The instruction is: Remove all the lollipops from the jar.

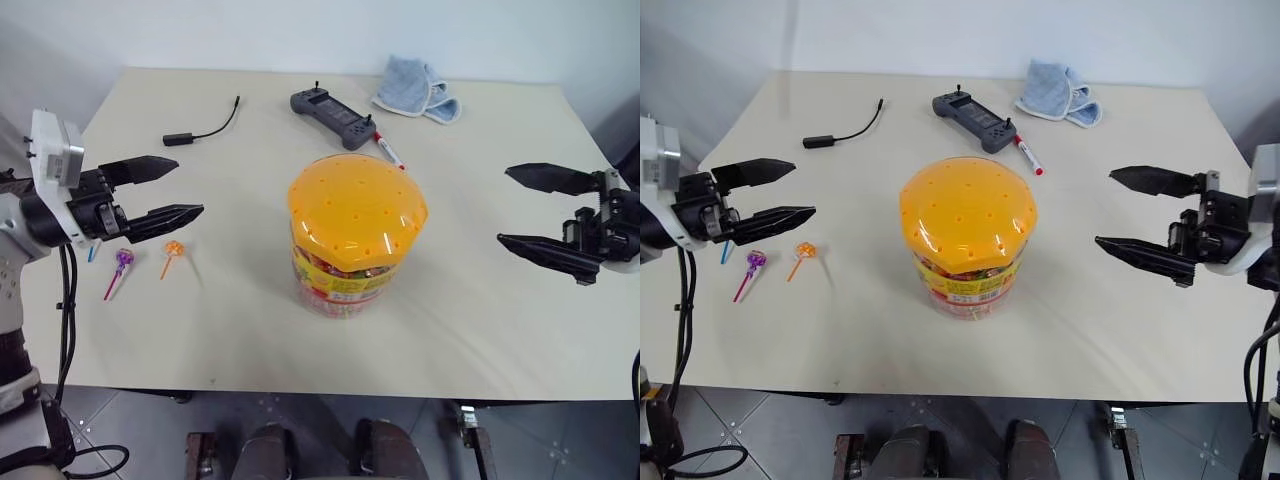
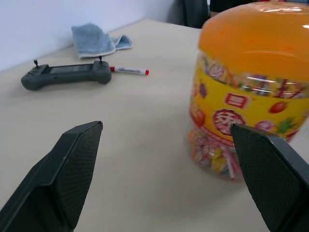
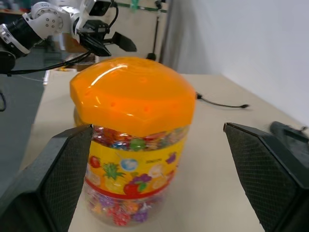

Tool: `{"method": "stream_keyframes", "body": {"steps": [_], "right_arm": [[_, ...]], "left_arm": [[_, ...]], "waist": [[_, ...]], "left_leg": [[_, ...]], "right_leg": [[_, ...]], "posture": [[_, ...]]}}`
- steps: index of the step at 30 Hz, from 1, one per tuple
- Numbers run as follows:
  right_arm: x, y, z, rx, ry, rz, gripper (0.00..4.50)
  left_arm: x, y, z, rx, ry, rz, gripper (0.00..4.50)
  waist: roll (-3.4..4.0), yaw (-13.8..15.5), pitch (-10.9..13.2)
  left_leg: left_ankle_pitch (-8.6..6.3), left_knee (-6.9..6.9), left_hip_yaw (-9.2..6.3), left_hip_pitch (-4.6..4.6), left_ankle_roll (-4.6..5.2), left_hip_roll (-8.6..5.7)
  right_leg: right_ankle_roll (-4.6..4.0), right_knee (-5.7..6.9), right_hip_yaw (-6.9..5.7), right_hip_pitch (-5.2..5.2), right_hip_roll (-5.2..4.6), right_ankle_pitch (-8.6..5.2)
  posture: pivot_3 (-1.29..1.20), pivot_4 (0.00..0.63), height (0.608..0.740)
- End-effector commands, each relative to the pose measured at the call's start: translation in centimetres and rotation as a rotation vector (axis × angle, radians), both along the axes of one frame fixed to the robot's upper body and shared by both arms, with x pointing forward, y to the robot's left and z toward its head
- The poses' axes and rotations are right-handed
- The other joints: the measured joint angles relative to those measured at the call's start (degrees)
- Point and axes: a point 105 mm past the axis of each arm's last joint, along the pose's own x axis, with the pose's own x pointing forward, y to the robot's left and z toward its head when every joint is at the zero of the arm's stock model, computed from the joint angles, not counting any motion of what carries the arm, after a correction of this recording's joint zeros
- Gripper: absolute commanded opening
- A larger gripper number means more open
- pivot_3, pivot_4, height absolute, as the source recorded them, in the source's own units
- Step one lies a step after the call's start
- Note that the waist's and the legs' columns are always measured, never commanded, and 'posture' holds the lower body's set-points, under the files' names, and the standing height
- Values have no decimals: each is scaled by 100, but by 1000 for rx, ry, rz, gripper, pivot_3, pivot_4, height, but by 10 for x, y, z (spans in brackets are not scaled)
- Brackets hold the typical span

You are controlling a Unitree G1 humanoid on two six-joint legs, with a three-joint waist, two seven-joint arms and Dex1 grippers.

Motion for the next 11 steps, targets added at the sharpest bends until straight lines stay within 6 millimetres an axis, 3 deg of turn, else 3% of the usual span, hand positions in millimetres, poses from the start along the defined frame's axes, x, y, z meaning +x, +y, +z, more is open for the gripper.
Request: {"method": "stream_keyframes", "body": {"steps": [1, 7, 11], "right_arm": [[-2, 3, -8, -18, 27, 39, 4500], [-1, -2, -38, -92, 117, 49, 4500], [6, -4, -58, -95, 142, -10, 4500]], "left_arm": [[-24, -15, -10, -8, 45, -112, 4490], [-50, -8, -52, 53, 165, -146, 4490], [-56, -3, -69, 59, 197, -121, 4490]], "waist": [[0, -2, 0], [0, -20, 0], [1, 0, 0]], "left_leg": [[-1, 0, -1, 0, 2, -1], [-3, -3, -1, 3, 5, 1], [-3, -4, 4, 2, 4, 2]], "right_leg": [[0, 3, 1, 0, -1, 0], [0, -5, 4, 0, 1, 0], [0, -12, 3, 0, 2, 0]], "posture": [[0, 150, 740], [0, 150, 740], [0, 150, 740]]}}
